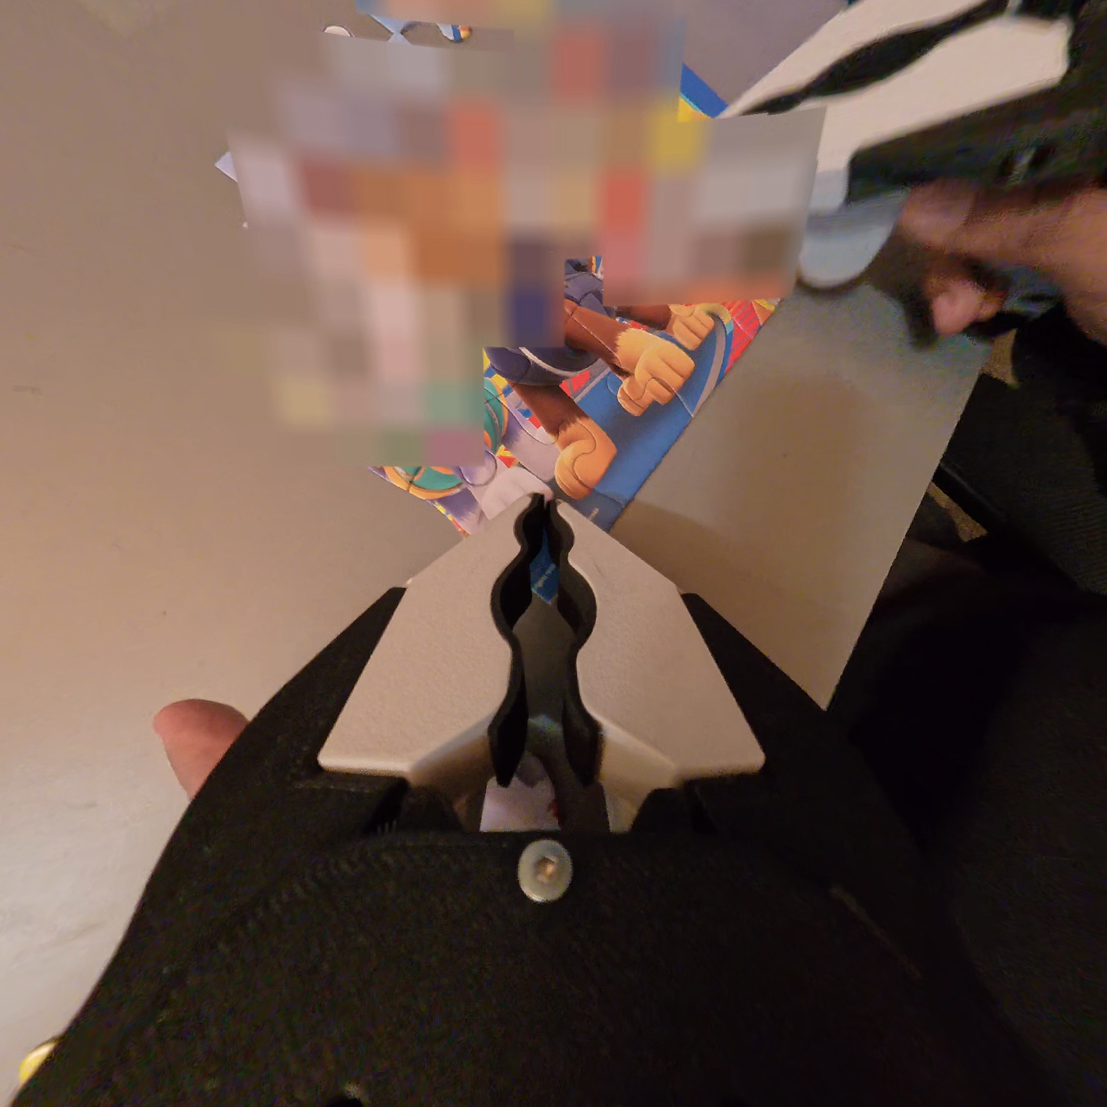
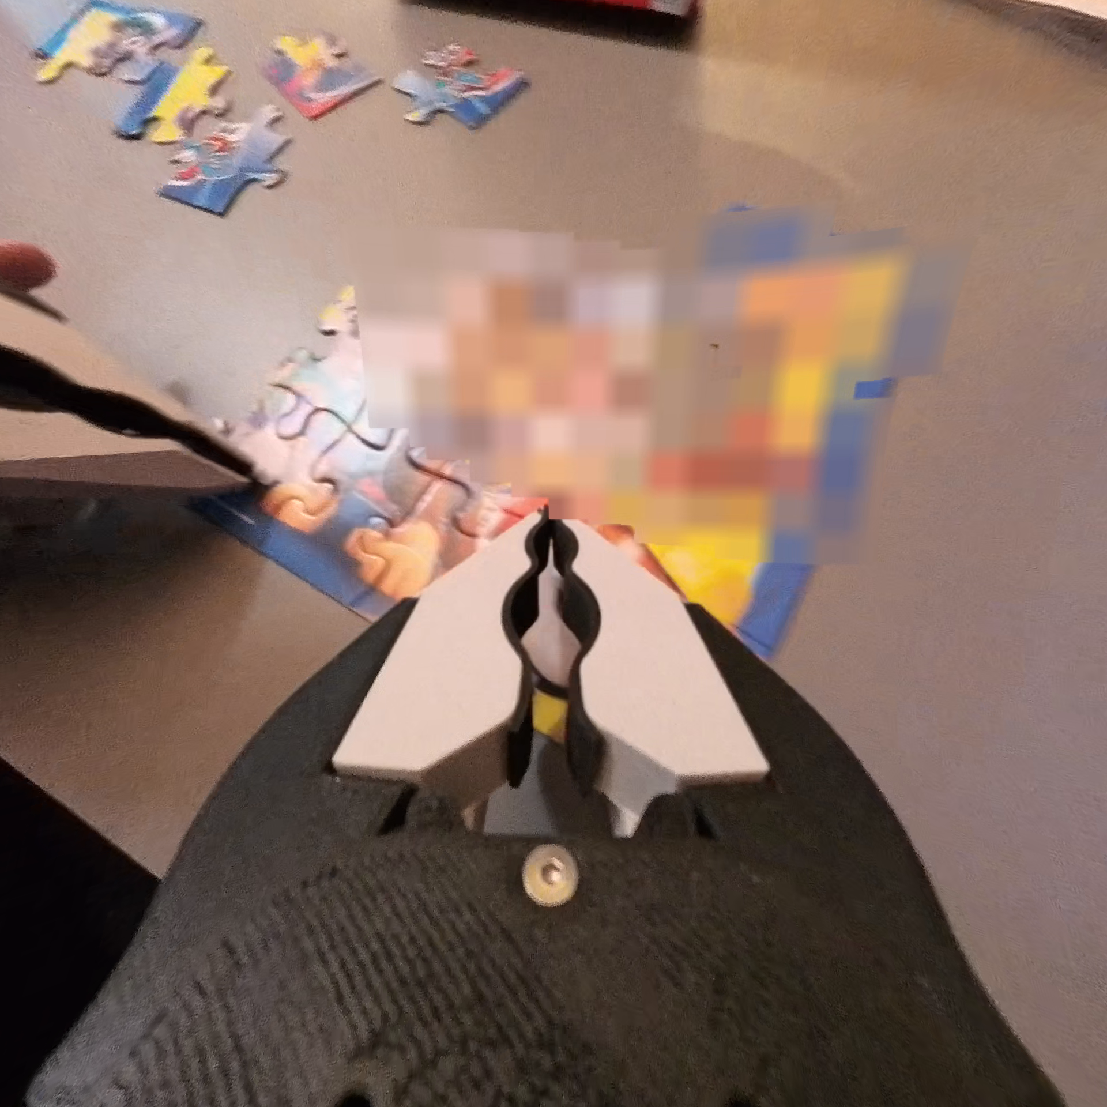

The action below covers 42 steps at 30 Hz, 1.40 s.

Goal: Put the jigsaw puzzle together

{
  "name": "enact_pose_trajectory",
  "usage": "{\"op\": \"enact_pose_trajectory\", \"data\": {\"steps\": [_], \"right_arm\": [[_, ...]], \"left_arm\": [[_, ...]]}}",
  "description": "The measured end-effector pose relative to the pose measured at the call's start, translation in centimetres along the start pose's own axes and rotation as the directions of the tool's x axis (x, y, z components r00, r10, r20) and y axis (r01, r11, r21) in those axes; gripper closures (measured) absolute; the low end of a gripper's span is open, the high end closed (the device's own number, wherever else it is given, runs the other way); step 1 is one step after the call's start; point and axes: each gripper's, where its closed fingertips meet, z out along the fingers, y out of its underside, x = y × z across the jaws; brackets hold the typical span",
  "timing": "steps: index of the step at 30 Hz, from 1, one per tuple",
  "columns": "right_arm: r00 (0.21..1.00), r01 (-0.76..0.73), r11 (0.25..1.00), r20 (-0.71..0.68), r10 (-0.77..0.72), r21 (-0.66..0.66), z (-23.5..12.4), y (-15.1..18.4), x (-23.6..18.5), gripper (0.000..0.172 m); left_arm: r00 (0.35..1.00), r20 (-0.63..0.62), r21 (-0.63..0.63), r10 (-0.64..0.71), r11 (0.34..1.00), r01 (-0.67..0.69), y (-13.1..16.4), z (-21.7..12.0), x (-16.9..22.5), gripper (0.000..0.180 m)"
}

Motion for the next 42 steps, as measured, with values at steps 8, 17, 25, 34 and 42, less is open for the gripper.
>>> {"op": "enact_pose_trajectory", "data": {"steps": [8, 17, 25, 34, 42], "right_arm": [[0.993, 0.073, 0.997, 0.094, -0.069, -0.033, 3.1, -0.9, -3.8, 0.172], [0.989, -0.116, 0.991, -0.098, 0.108, -0.073, -1.3, 2.0, 4.7, 0.172], [0.998, 0.035, 0.996, -0.046, -0.038, -0.081, 0.8, 0.6, 0.6, 0.172], [0.999, -0.027, 0.999, -0.033, 0.026, -0.036, -0.6, 0.2, 2.2, 0.172], [1.0, 0.011, 0.952, -0.015, -0.006, 0.305, -3.4, -6.0, 2.4, 0.172]], "left_arm": [[0.997, 0.053, 0.039, 0.048, 0.998, -0.05, -3.8, 1.8, -1.2, 0.18], [0.998, 0.024, -0.002, -0.057, 0.998, 0.057, -2.8, 2.3, -2.6, 0.18], [0.998, 0.045, 0.01, -0.043, 0.999, 0.043, -2.8, 2.2, -2.7, 0.18], [0.984, 0.127, 0.112, -0.123, 0.988, 0.109, -3.1, -1.2, -6.6, 0.18], [0.969, 0.119, 0.315, -0.216, 0.934, 0.169, -3.0, -7.1, -9.5, 0.18]]}}
